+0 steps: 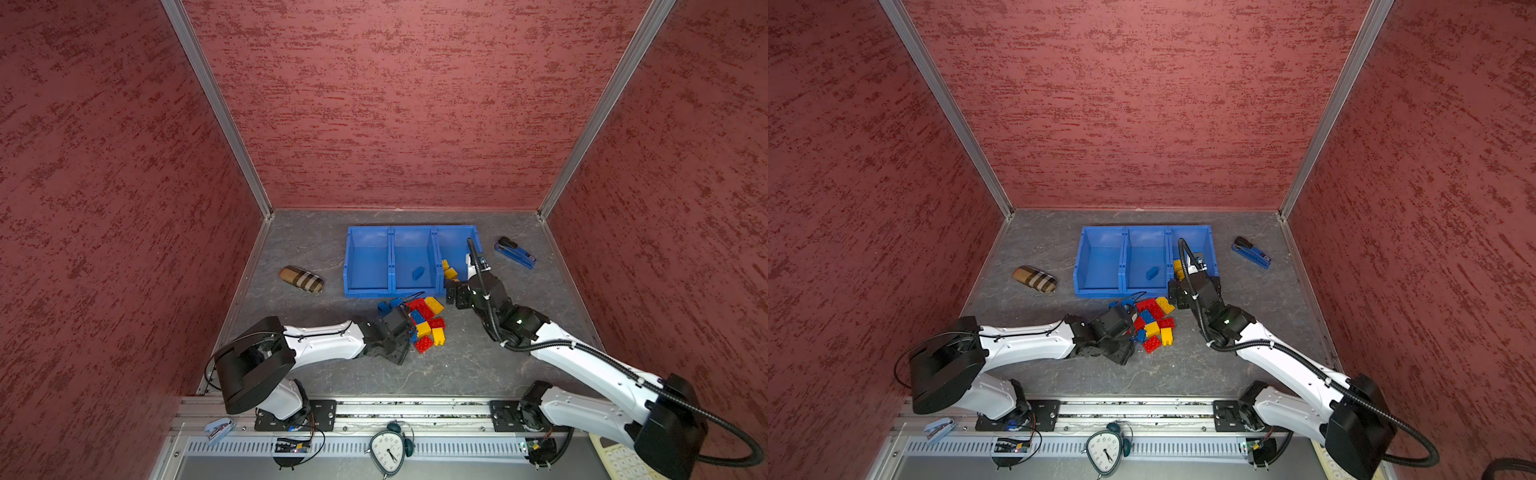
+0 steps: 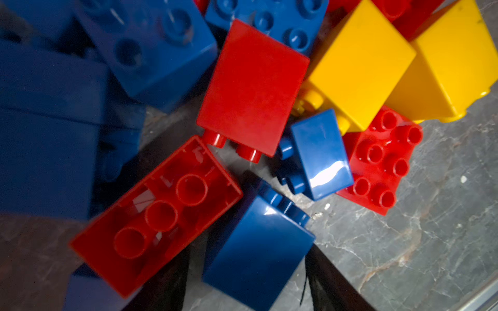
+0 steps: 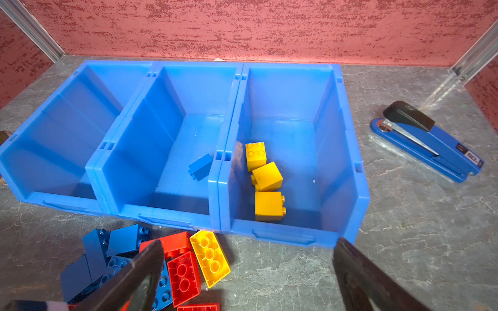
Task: Sort the legos into containers by color
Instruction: Pick up the lego from the middle-left of the table, then place the lego in the container.
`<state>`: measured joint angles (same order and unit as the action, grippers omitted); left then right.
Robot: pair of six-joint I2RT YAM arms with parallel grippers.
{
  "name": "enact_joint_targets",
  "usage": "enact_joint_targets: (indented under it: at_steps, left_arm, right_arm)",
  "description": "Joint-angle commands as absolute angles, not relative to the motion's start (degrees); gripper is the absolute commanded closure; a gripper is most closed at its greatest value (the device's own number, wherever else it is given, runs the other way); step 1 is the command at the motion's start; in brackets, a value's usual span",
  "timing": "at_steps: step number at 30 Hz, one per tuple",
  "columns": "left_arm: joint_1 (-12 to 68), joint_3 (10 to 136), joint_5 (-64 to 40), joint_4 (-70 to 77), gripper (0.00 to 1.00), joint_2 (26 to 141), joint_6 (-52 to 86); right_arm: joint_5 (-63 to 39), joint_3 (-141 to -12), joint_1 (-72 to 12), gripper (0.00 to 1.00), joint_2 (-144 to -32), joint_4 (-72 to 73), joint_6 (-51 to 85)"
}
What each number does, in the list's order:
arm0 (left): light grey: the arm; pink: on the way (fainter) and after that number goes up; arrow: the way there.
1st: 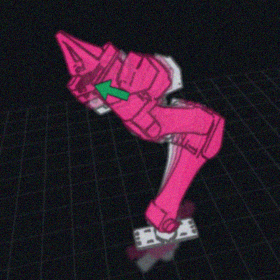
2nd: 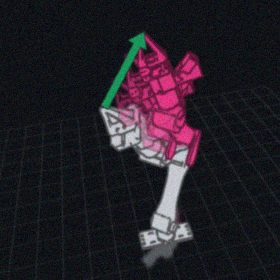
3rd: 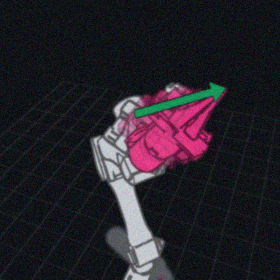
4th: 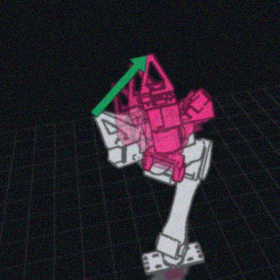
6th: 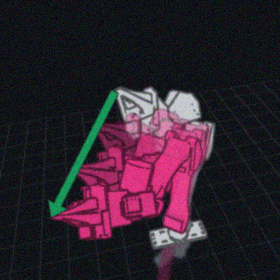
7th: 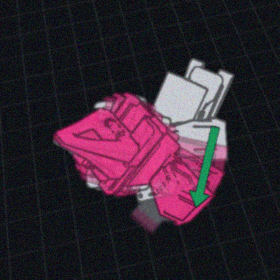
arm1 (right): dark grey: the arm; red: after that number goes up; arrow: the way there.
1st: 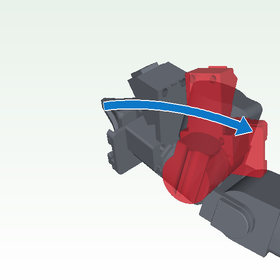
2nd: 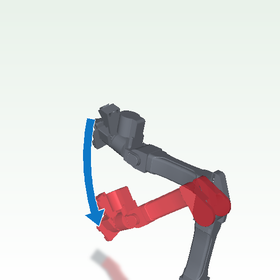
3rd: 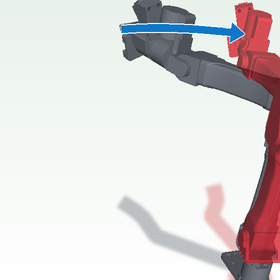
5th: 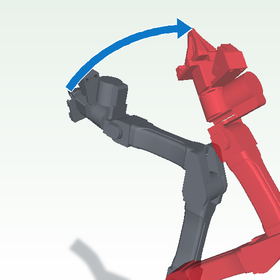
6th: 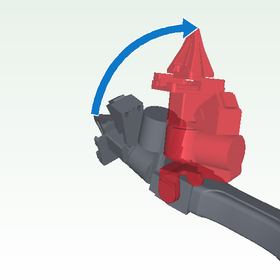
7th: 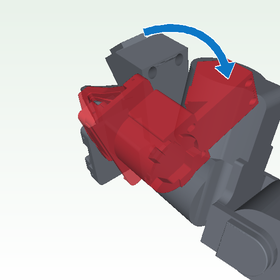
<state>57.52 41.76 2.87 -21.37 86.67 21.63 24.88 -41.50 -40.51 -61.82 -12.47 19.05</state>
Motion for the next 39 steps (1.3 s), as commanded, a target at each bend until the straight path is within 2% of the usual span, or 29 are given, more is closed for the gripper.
enact_joint_targets:
  at_steps: [1,11,25,27,28,29,39]
  left_arm:
    - [57.4,42.7,2.4,-19.0,0.31,88.7,19.5]
    - [58.6,43.7,2.1,-19.2,0.38,90.4,18.3]
    - [59.4,46.7,3.7,-26.3,0.79,84.4,17.5]
    - [59.5,50.4,4.6,-29.0,0.87,82.1,16.5]
    - [59.4,52.5,6.6,-30.3,0.96,81.7,16.4]
    - [59.1,55.3,9.0,-31.8,1.00,81.6,16.4]
    - [46.8,77.2,10.4,-29.2,1.00,94.2,19.7]
  right_arm:
    - [26.5,-42.0,-40.6,0.01,-61.3,-10.3,19.0]
    - [26.6,-41.7,-40.6,0.01,-61.8,-9.5,20.7]
    - [27.2,-41.5,-40.6,0.01,-61.0,-9.1,20.5]
    - [27.1,-41.4,-40.6,0.01,-60.2,-8.8,20.4]
    - [27.2,-41.3,-40.6,0.01,-59.9,-8.5,20.4]
    - [27.3,-41.1,-40.6,0.01,-59.4,-8.1,20.5]
    - [30.0,-39.1,-40.6,0.01,-57.7,-7.3,23.2]
